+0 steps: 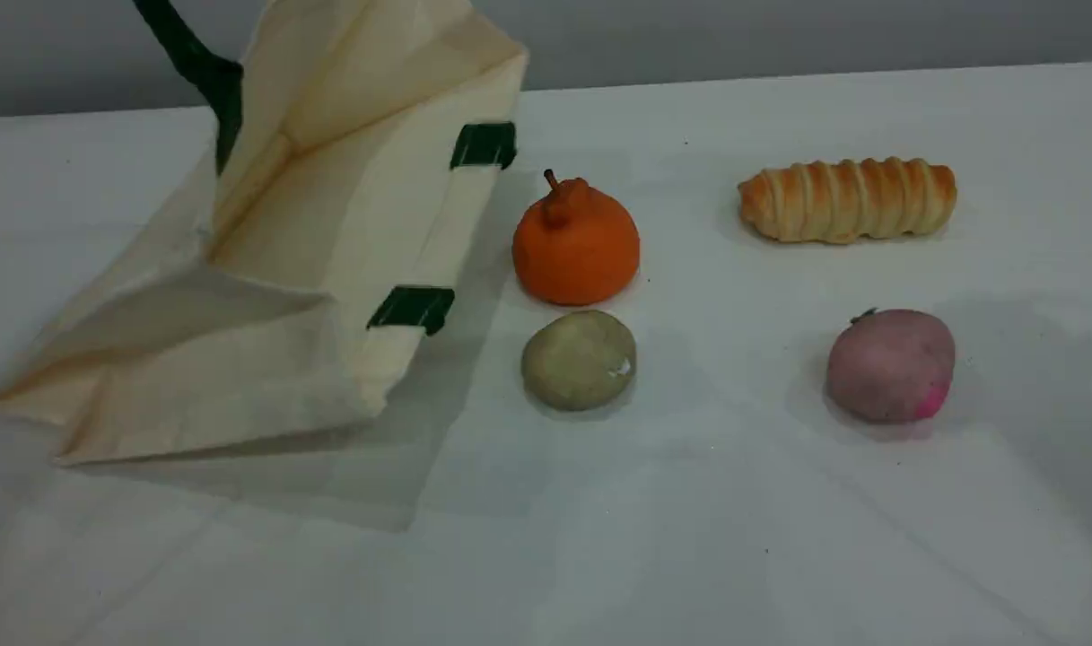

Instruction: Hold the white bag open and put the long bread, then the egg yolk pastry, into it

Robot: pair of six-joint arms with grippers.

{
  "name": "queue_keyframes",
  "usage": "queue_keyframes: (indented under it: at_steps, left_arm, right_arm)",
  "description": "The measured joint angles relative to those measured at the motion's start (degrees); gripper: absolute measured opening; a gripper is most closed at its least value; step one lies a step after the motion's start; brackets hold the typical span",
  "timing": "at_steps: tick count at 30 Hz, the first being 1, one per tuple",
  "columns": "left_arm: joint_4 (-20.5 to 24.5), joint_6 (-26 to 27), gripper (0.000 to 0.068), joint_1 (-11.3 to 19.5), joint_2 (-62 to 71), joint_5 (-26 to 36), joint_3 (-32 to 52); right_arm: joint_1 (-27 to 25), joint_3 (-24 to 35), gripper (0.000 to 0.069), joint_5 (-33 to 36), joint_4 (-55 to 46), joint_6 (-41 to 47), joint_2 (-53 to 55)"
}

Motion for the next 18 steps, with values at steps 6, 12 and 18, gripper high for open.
queue_keyframes:
  at_steps: [6,12,18]
  left_arm:
    - [-1.04,0.00,0.0081,-0.05,-1.85,-0.02,2.14]
    - [-1.54,0.17,0.0081,-0.21,-4.38,-0.07,4.49]
    - [-0.90,0.24,0.0081,-3.30,-5.57,-0.05,5.52]
  right_arm:
    - [0.00,0.00,0.0554,-3.07,1.21,0.31,5.09]
    - [0.00,0.00,0.0554,-6.79,1.53,0.37,10.82]
    - [0.00,0.00,0.0554,-11.08,4.21,0.37,16.95]
